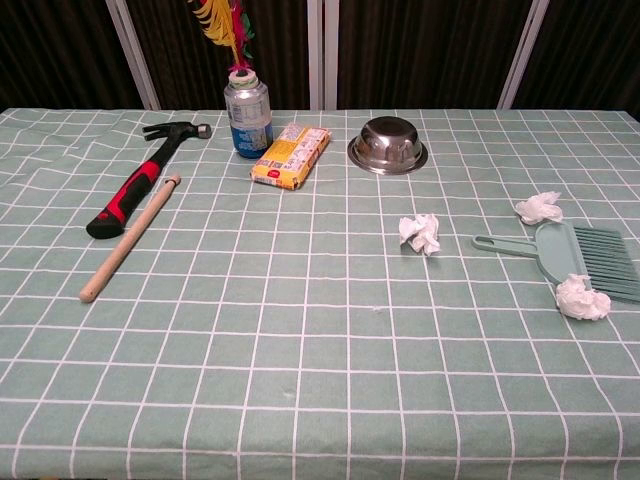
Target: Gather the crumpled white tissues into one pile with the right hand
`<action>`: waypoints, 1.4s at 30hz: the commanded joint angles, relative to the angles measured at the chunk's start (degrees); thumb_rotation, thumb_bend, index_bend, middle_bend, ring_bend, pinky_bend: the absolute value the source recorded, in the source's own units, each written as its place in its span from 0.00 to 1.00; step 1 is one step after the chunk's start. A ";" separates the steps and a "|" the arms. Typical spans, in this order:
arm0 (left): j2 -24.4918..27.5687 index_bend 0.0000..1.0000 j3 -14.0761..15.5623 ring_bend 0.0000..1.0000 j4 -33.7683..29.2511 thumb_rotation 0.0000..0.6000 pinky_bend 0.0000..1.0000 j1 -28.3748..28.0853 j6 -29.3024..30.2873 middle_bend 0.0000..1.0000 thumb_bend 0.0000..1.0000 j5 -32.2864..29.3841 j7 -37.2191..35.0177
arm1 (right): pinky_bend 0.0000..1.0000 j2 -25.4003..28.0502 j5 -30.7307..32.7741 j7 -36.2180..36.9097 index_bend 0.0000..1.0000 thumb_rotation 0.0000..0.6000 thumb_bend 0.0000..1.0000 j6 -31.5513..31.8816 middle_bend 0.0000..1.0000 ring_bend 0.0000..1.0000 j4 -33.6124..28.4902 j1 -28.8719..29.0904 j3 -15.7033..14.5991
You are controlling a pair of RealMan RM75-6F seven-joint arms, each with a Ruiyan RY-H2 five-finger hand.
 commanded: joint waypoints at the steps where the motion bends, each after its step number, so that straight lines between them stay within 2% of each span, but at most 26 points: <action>1: 0.13 0.20 0.10 0.09 0.02 1.00 0.07 0.04 -0.32 0.17 0.12 -0.28 -0.30 | 0.00 -0.26 -0.27 -0.07 0.00 1.00 0.23 -0.21 0.07 0.00 0.14 0.27 0.05; 5: 0.17 0.20 0.15 0.09 0.24 1.00 0.07 0.27 -0.12 0.17 0.12 -0.35 -0.87 | 0.00 -0.27 -0.77 0.17 0.00 1.00 0.23 -0.80 0.08 0.00 -0.05 0.69 -0.04; 9: 0.11 0.20 0.21 0.09 0.23 1.00 0.07 0.23 -0.19 0.17 0.12 -0.17 -1.27 | 0.00 -1.56 0.11 -1.01 0.00 1.00 0.25 -0.37 0.16 0.00 -0.51 1.77 2.10; 12: 0.13 0.20 0.06 0.09 0.08 1.00 0.07 -0.03 -0.44 0.17 0.12 -0.12 -1.27 | 0.00 -1.51 1.89 -3.51 0.00 1.00 0.26 -4.70 0.19 0.00 -2.57 4.62 3.59; 15: 0.13 0.20 -0.13 0.09 -0.06 1.00 0.07 -0.14 -0.25 0.17 0.12 0.03 -1.23 | 0.00 -2.28 4.29 -6.63 0.11 1.00 0.26 -10.48 0.23 0.00 -4.55 8.71 5.56; 17: 0.12 0.20 -0.23 0.09 -0.32 1.00 0.07 -0.10 -0.32 0.17 0.12 -0.33 -1.08 | 0.00 -5.31 6.38 -8.61 0.21 1.00 0.24 -13.05 0.29 0.00 -4.64 11.52 7.53; 20: 0.25 0.20 -0.31 0.09 -0.63 1.00 0.07 -0.25 -0.63 0.17 0.12 -0.55 -0.74 | 0.01 -10.98 9.47 -10.98 0.34 1.00 0.16 -17.42 0.38 0.03 -2.41 15.54 9.24; 23: 0.42 0.20 -0.46 0.09 -0.80 1.00 0.07 -0.37 -0.71 0.17 0.12 -0.64 -0.79 | 0.02 -15.06 12.71 -14.33 0.40 1.00 0.15 -22.99 0.42 0.05 0.34 19.35 9.77; 29: 0.68 0.20 -0.34 0.09 -0.70 1.00 0.07 0.05 -0.58 0.17 0.12 -1.12 -1.47 | 0.03 -22.03 17.98 -22.66 0.40 1.00 0.15 -29.27 0.43 0.05 6.79 24.50 9.74; 32: 0.82 0.20 -0.09 0.09 -0.55 1.00 0.07 0.21 -0.75 0.17 0.12 -1.21 -1.81 | 0.03 -25.05 19.82 -26.41 0.40 1.00 0.16 -30.45 0.42 0.05 10.14 26.03 9.42; 36: 0.72 0.20 -0.02 0.09 -0.30 1.00 0.07 0.38 -0.50 0.17 0.12 -1.03 -2.43 | 0.03 -27.93 21.98 -29.67 0.40 1.00 0.22 -31.91 0.41 0.05 13.64 27.56 9.07; 42: 0.10 0.20 0.19 0.09 0.79 1.00 0.07 0.40 -0.43 0.17 0.12 -0.56 -3.11 | 0.03 -31.10 23.55 -33.19 0.40 1.00 0.23 -32.23 0.44 0.05 17.84 29.08 8.65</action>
